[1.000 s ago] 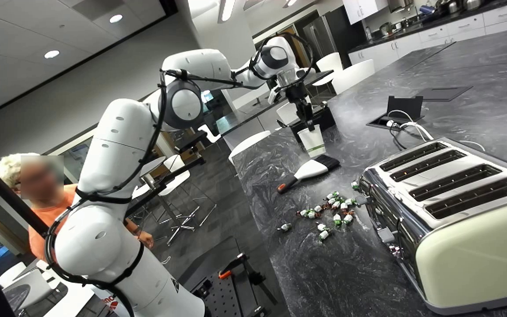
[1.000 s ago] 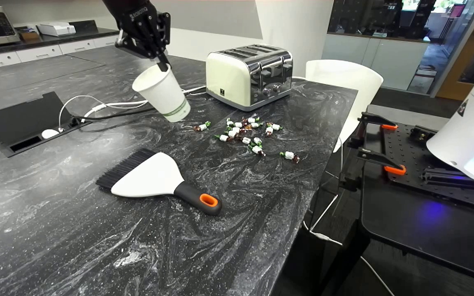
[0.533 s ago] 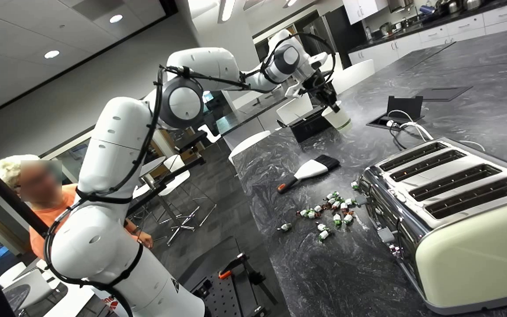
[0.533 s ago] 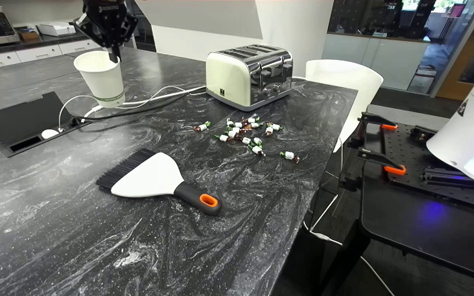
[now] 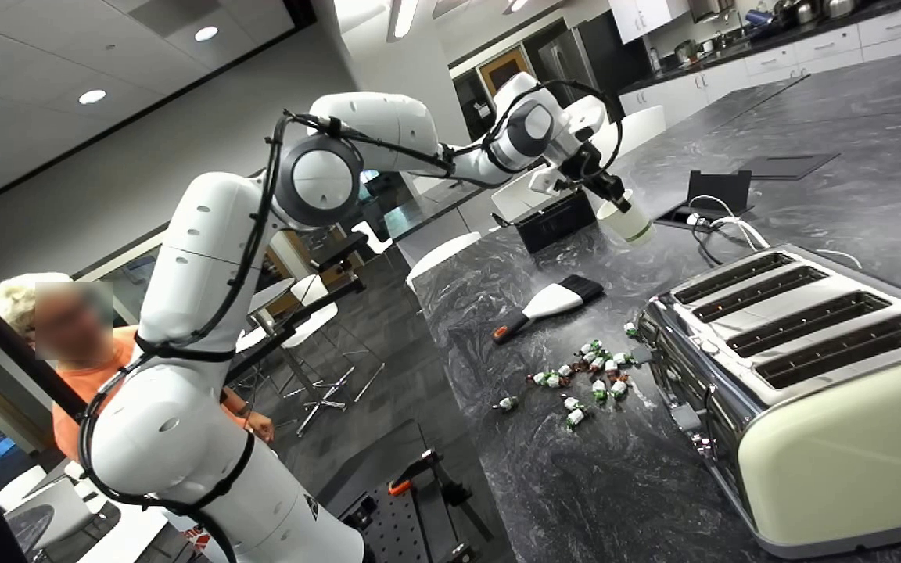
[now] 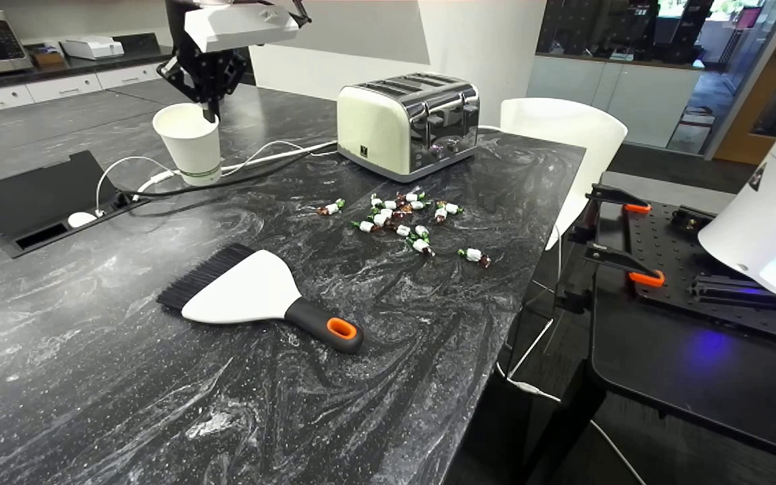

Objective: Empty the candy in the cup onto the table

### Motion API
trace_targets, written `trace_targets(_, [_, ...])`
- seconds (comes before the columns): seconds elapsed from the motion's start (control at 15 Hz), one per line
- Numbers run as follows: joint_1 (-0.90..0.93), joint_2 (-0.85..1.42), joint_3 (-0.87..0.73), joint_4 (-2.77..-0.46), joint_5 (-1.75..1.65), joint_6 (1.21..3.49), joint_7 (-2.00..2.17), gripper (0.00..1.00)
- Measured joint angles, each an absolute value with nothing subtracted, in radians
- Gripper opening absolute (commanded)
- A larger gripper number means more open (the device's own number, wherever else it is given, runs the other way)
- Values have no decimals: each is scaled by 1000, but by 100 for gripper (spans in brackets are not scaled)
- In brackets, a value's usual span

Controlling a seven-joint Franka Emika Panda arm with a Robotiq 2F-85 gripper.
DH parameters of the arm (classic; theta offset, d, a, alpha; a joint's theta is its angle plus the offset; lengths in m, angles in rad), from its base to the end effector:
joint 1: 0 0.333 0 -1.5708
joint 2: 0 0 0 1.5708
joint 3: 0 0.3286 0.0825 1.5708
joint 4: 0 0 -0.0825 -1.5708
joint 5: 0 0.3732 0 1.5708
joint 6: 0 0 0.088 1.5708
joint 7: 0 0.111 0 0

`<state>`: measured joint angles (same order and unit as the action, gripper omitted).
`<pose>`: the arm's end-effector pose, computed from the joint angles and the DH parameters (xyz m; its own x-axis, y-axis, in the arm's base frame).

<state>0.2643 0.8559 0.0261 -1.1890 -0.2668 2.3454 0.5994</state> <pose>0.7593 0.2151 0.3098 0.9247 -0.1480 0.3509 -0.1658 -0.9859 0.0213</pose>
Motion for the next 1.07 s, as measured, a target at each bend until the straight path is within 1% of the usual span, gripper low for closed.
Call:
trace_targets(0.27, [298, 856, -16, -1215, -229, 2318, 599, 1])
trace_targets(0.67, [309, 856, -16, -1227, -183, 2203, 596, 1])
trace_targets(1.07, [309, 861, -15, -1246, -143, 2171, 595, 1])
